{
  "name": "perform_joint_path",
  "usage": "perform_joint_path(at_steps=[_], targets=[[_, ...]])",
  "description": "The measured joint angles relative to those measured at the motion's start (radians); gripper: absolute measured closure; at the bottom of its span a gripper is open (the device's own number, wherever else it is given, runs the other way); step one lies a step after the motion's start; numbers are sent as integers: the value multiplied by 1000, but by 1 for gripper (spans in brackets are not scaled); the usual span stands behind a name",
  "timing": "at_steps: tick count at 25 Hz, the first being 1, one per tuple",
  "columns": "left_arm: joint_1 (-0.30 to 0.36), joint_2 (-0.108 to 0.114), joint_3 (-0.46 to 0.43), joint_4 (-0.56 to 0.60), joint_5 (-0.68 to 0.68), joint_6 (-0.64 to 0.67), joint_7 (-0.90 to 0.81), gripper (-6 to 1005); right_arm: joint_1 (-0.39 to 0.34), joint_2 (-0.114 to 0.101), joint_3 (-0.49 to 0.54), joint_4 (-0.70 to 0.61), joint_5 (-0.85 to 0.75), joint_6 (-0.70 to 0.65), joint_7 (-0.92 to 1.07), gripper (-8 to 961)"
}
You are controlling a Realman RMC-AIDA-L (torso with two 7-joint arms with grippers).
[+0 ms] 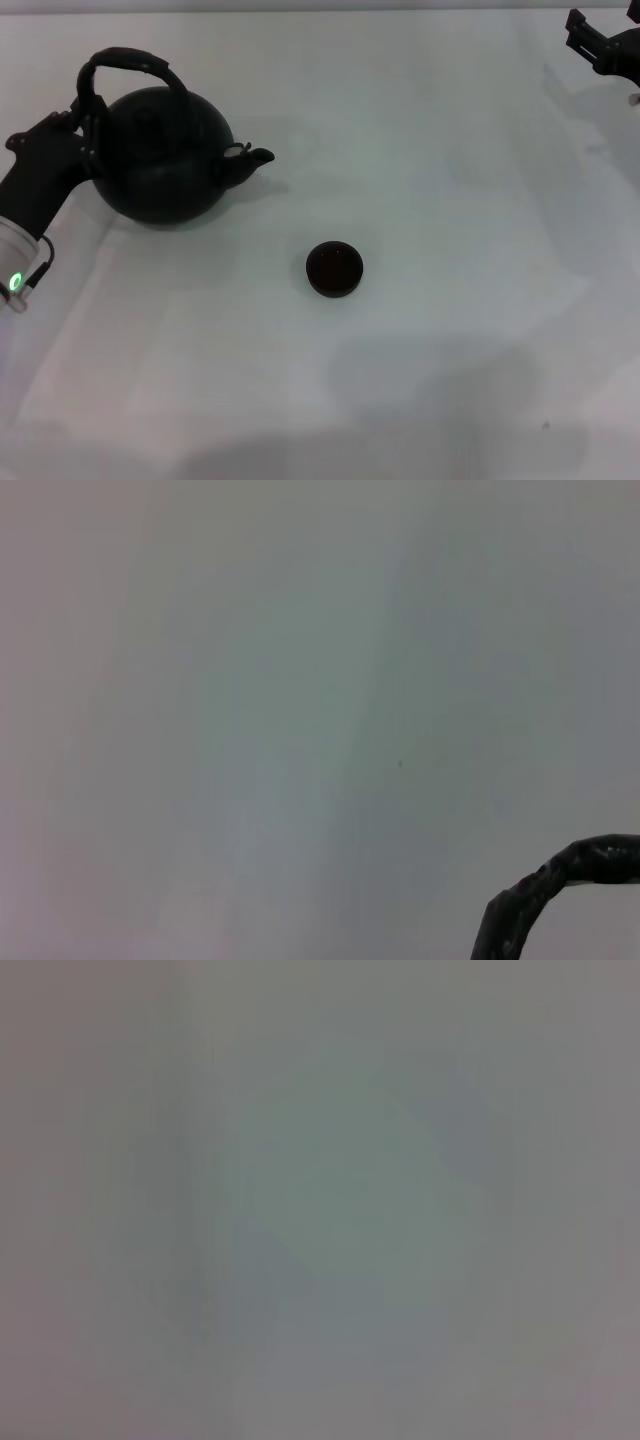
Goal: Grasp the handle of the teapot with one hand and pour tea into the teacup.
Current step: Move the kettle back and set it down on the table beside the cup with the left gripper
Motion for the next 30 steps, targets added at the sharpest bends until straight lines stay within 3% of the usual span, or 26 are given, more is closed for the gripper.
perform_joint_path(at_steps=[9, 14, 23, 30], targets=[[-3, 2, 1, 0, 19, -5, 0, 876, 1, 0, 0, 0, 0, 1, 0, 84], [-4, 2, 1, 0, 33, -8, 0, 740, 0, 0, 0, 0, 0, 4, 0, 85], [6, 0, 0, 0, 39, 1, -7, 710, -8, 0, 0, 0, 0, 7, 0, 85], [29, 2, -1, 0, 52, 50, -64, 425, -9, 0, 0, 0, 0, 8, 0, 85]])
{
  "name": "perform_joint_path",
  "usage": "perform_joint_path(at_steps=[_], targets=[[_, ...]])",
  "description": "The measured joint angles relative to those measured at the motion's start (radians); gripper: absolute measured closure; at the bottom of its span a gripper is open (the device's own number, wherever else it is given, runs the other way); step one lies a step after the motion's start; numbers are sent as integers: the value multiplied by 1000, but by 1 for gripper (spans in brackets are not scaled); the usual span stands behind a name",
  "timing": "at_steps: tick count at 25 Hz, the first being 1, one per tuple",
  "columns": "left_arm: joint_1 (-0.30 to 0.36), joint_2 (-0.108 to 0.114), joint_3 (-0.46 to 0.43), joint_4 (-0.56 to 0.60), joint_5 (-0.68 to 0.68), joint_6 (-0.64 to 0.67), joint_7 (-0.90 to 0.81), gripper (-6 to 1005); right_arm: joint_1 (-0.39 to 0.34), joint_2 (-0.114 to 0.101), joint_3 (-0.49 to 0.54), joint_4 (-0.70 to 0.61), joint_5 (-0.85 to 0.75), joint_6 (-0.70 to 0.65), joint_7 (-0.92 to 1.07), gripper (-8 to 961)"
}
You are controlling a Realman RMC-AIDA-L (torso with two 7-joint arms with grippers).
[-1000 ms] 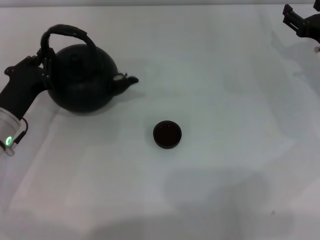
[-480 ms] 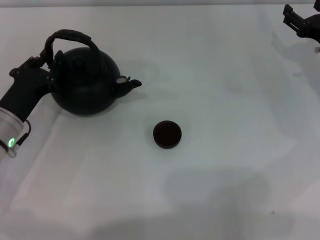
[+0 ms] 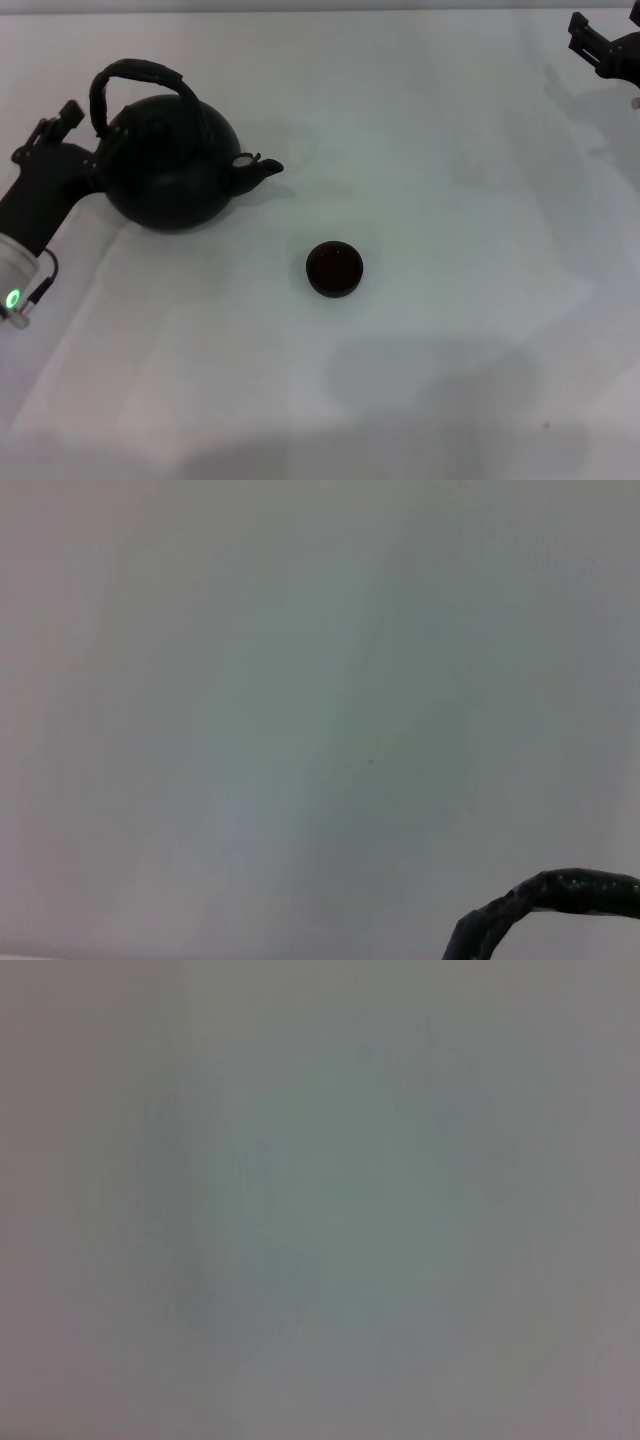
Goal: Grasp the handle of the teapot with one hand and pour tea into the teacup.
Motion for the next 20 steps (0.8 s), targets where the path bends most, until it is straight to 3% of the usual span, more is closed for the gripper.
perform_joint_path(at_steps=[3, 9, 20], targets=[[21, 1, -3, 1, -1, 22, -1, 269, 0, 0, 0, 0, 0, 1, 0, 85], [56, 5, 2, -1, 6, 73, -21, 117, -1, 0, 0, 3, 0, 3, 0, 85], [174, 16, -49, 6, -124, 141, -22, 120, -21, 0, 0, 27, 0, 91, 0, 85]])
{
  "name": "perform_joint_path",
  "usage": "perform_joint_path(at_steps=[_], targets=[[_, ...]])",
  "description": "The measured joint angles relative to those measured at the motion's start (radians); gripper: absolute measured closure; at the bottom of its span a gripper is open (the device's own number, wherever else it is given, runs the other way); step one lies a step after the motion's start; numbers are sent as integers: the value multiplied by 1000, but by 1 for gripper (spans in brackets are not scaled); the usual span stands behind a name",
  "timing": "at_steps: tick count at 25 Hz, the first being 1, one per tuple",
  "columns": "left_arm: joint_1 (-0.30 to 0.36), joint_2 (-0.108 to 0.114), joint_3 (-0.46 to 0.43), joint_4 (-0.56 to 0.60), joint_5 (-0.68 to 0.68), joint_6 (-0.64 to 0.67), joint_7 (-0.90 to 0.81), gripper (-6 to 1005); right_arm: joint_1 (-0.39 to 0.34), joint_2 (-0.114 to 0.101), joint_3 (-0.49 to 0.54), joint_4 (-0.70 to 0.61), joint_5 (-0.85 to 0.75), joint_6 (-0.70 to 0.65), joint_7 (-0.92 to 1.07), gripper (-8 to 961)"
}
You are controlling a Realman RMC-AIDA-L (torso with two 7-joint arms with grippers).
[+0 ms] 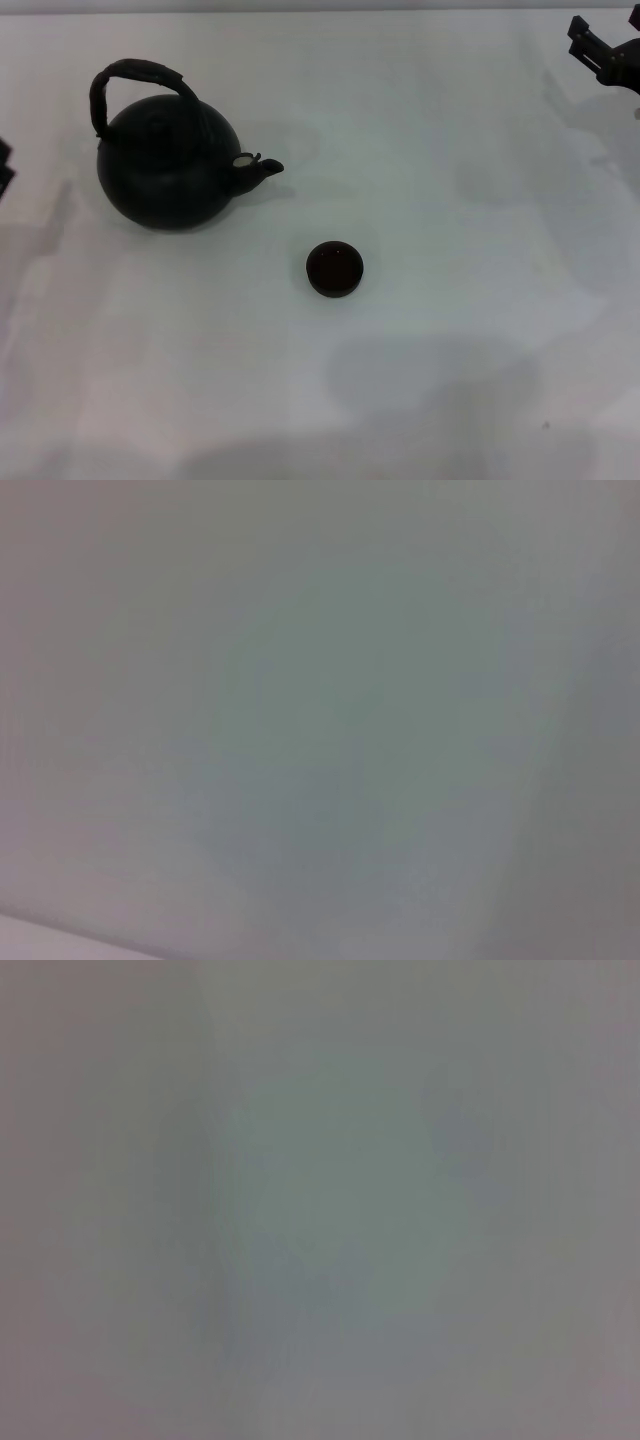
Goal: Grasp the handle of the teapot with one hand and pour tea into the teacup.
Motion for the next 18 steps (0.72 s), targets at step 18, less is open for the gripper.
perform_joint_path(at_steps=[18], targets=[[-39, 2, -11, 3, -103, -119, -1, 122, -7, 0, 0, 11, 11, 12, 24, 85]])
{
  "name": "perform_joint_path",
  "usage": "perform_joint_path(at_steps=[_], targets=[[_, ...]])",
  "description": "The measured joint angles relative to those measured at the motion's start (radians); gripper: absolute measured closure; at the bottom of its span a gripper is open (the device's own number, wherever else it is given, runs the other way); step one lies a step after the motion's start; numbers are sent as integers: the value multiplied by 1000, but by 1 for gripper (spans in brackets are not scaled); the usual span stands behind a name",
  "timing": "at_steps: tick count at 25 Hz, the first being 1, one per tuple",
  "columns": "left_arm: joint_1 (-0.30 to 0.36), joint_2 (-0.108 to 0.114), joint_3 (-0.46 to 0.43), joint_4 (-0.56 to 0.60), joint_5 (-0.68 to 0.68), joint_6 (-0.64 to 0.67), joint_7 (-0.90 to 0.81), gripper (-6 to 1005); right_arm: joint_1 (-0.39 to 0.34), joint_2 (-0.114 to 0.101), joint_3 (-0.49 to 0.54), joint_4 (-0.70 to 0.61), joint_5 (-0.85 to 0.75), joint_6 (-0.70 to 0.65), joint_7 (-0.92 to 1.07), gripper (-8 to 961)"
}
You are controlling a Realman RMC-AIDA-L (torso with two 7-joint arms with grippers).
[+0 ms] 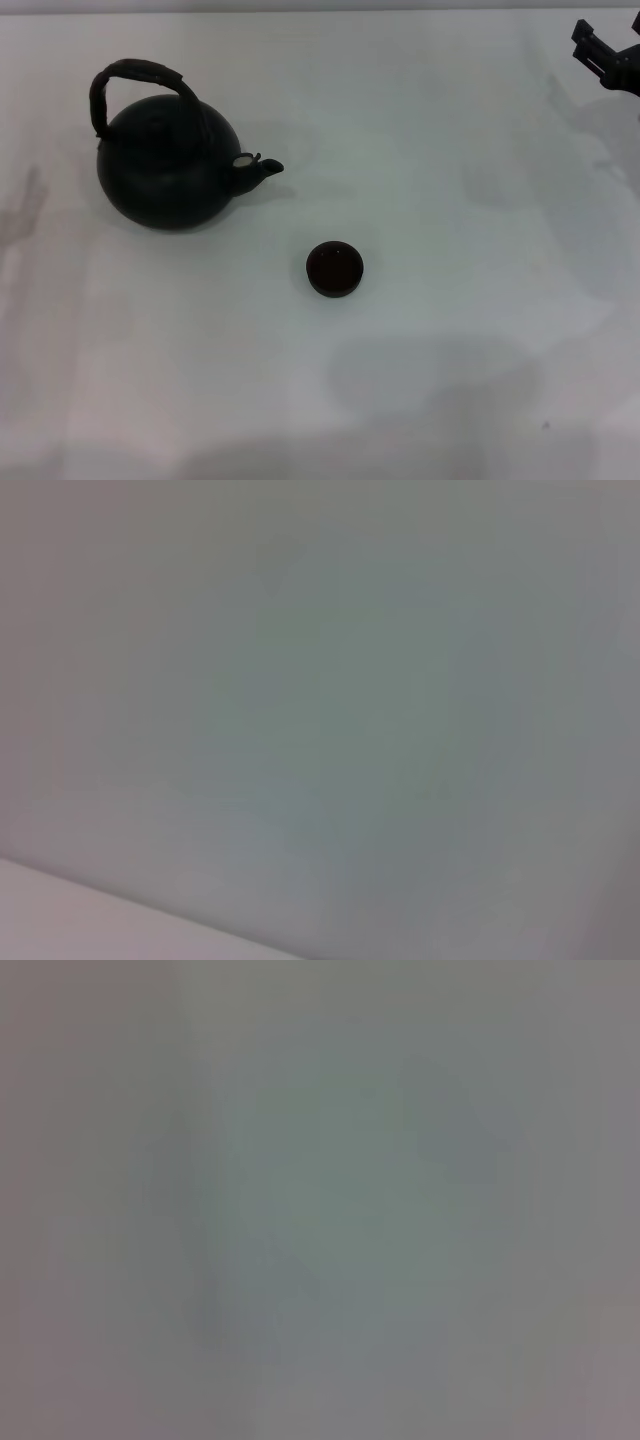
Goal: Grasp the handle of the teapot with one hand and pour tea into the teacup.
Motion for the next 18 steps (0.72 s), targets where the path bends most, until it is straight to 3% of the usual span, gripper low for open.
perform_joint_path(at_steps=[18], targets=[[-48, 9, 0, 18, -33, -2, -13, 122, -8, 0, 37, -1, 0, 0, 2, 85]])
